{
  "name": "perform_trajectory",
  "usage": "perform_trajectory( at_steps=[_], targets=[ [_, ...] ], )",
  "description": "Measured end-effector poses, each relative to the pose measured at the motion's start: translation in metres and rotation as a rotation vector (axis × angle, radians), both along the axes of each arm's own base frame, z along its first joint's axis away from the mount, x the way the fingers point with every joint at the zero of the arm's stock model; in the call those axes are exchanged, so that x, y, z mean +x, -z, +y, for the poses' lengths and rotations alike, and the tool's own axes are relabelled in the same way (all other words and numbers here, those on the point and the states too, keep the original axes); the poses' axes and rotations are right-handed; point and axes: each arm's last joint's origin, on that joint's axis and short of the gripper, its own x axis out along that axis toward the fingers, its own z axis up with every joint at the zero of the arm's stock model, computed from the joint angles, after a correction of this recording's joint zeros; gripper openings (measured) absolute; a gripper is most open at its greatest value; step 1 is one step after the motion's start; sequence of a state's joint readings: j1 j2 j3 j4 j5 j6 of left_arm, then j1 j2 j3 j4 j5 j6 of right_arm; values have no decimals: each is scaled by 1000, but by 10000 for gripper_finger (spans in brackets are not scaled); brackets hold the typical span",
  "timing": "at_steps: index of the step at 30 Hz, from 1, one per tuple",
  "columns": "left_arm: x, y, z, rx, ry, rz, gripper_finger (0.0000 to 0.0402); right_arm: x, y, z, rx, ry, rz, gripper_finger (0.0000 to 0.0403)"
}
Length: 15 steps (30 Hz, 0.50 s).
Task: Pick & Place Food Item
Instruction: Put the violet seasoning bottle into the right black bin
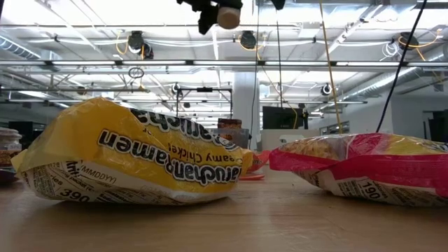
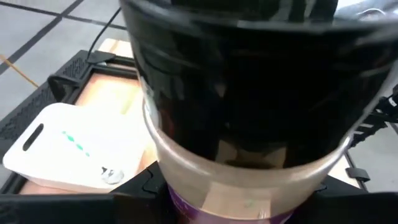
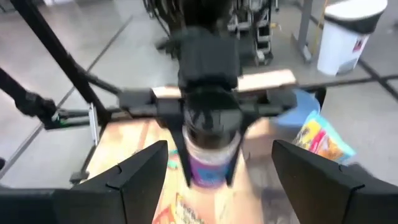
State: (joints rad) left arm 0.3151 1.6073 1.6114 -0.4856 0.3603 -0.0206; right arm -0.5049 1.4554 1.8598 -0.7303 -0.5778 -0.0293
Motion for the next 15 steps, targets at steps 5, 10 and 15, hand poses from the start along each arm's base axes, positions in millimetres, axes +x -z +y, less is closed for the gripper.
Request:
perform_trajectory(
  at_steps=[5,10,15],
  targets=[
    [-3,0,9,-6,-26,8,182,1,-8,-1,-25,5,-55,281],
    [-3,0,10,-11,-28,7,182,2,-12,-2,-15,17,-92,281],
    [-3,0,10,-17,-32,7,182,3,-14,-3,-45,75,-107,281]
  ],
)
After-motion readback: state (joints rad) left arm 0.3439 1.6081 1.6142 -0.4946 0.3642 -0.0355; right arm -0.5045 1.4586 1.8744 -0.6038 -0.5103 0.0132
